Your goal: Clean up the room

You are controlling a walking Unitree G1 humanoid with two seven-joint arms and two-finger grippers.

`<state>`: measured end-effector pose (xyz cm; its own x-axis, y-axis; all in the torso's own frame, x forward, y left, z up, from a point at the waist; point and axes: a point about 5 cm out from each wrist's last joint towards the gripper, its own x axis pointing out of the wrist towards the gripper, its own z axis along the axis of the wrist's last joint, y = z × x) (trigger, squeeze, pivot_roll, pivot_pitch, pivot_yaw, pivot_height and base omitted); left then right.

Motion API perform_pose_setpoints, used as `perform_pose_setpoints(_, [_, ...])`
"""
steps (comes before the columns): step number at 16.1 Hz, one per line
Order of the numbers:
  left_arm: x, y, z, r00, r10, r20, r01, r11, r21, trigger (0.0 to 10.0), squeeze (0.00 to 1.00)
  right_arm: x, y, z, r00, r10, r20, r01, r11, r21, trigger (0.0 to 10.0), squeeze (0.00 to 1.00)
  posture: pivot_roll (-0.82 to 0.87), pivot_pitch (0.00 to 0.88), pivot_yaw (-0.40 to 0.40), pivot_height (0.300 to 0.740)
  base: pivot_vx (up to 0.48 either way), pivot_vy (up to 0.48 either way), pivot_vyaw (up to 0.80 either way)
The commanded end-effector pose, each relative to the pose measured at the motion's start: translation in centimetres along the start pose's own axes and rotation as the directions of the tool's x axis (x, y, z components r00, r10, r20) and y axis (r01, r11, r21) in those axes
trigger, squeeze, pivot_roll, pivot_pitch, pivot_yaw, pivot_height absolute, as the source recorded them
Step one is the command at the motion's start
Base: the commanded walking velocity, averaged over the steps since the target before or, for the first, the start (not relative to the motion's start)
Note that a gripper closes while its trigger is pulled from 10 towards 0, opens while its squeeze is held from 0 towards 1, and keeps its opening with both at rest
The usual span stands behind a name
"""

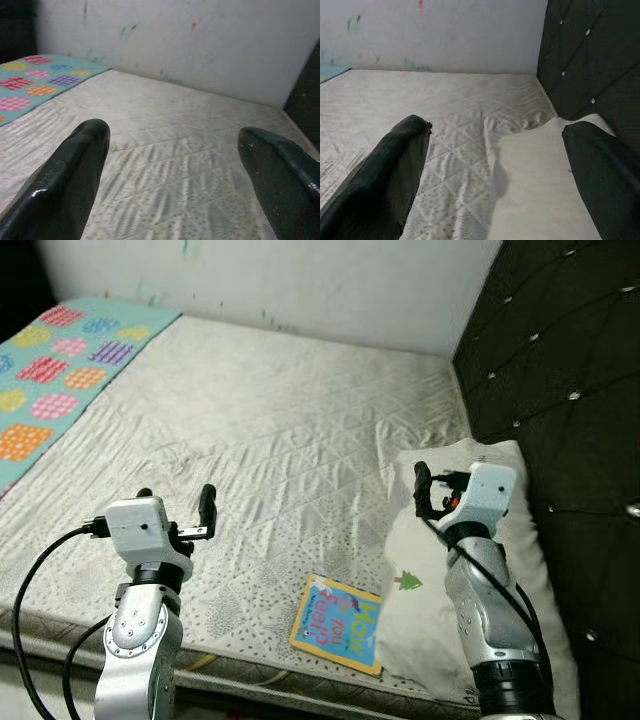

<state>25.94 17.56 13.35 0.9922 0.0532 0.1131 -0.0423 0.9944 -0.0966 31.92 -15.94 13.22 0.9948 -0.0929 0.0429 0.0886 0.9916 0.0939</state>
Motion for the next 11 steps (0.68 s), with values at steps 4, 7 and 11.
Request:
perform_pose_setpoints(4, [0.33,-1.35,0.30,0.999,-0.036,0.005,0.036,0.999,-0.039,10.0,0.00,-0.64,-0.60,0.29,1.000,0.027,0.006,-0.026,0.999,-0.035,10.0,0.00,0.01,0.040,-0.064,0.740,0.000,0.280,0.00])
perform_pose_setpoints(7, [0.25,-1.59,0.25,0.999,-0.042,0.002,0.042,0.998,-0.053,10.0,0.00,-0.64,-0.11,0.23,0.998,0.054,-0.014,-0.054,0.998,-0.014,10.0,0.00,0.01,0.044,-0.070,0.740,0.000,0.381,-0.27])
perform_pose_setpoints(11, [0.17,-1.73,0.14,0.999,-0.044,-0.005,0.043,0.997,-0.059,10.0,0.00,-0.71,0.18,0.39,0.996,0.087,-0.009,-0.087,0.996,-0.015,10.0,0.00,0.01,0.045,-0.074,0.740,0.000,0.409,-0.71])
